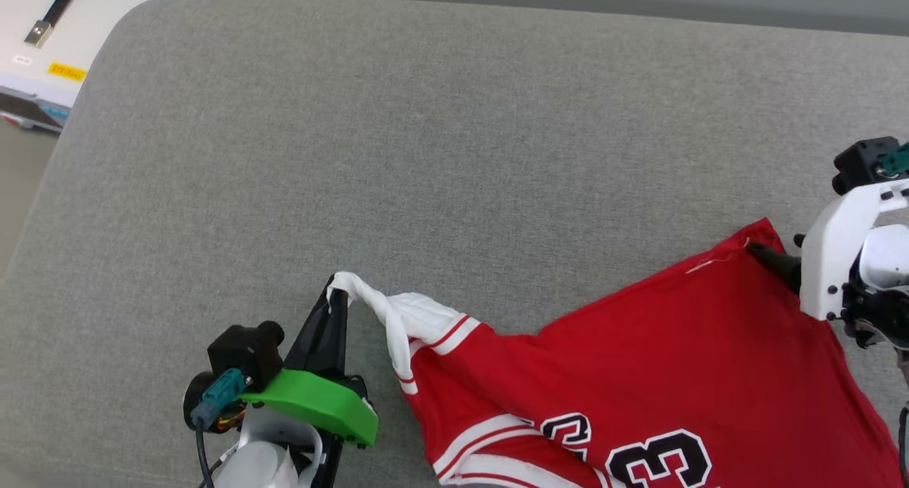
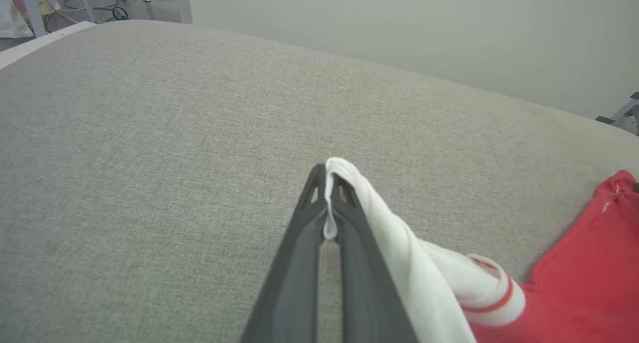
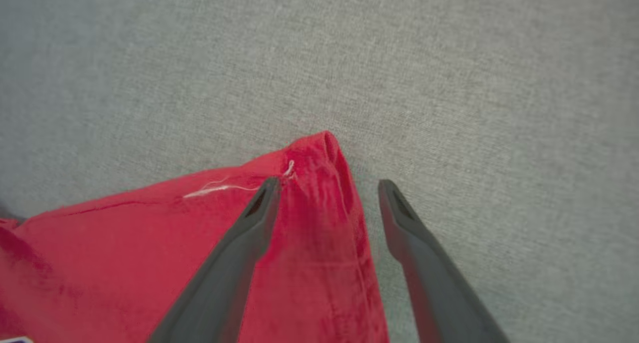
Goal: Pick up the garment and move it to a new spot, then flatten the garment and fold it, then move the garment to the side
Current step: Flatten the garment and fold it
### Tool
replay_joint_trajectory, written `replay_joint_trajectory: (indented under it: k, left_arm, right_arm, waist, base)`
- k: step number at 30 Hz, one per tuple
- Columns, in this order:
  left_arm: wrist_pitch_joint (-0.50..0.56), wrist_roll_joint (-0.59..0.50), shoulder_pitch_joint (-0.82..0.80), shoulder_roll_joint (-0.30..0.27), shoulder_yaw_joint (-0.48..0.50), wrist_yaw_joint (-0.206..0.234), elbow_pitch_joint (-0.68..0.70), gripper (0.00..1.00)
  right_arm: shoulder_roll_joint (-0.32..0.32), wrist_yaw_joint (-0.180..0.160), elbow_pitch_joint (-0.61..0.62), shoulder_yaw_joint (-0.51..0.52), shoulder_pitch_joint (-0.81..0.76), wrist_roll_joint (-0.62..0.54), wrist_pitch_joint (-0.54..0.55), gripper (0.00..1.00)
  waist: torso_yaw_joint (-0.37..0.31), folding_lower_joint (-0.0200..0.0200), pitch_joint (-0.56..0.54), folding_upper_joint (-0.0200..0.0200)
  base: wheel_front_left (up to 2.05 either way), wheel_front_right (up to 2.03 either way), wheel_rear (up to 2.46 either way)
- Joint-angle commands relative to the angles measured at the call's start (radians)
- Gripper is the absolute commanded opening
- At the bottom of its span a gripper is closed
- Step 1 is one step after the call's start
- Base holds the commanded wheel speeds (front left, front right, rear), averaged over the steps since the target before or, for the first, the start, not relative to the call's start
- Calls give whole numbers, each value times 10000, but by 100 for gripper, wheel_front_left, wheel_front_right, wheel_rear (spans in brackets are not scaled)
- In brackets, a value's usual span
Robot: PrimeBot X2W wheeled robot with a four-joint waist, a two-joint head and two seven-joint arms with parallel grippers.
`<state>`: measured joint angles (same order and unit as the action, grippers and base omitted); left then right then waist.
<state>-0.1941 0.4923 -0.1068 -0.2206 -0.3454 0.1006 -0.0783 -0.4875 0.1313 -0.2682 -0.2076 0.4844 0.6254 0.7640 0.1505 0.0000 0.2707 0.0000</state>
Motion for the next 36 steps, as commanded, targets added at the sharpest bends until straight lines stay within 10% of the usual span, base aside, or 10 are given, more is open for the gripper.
replay_joint_trajectory:
  k: [1, 9, 12, 36]
  left_arm:
    - [-87, -87, -233, 57, -18, -64, 13, 0]
    - [-286, -26, -363, 210, -68, -122, -264, 0]
    - [-316, 15, -332, 198, -33, -112, -324, 0]
    - [-112, 157, -2548, -918, 686, -598, -1316, 0]
  right_arm:
    - [-59, -6, -272, -257, 217, 183, 15, 100]
    - [-273, -6, -2200, -1677, 26, 1156, 937, 100]
    - [-221, -6, -2297, -1982, 54, 1457, 1120, 0]
    - [-457, -6, -1659, -1188, 1833, 1178, -2907, 0]
  waist:
    - [329, 0, 423, 0]
    - [539, 0, 629, 0]
    - [471, 0, 559, 0]
    - [-472, 0, -1210, 0]
  base:
    - [0, 0, 0]
    - [0, 0, 0]
    - [0, 0, 0]
    - [0, 0, 0]
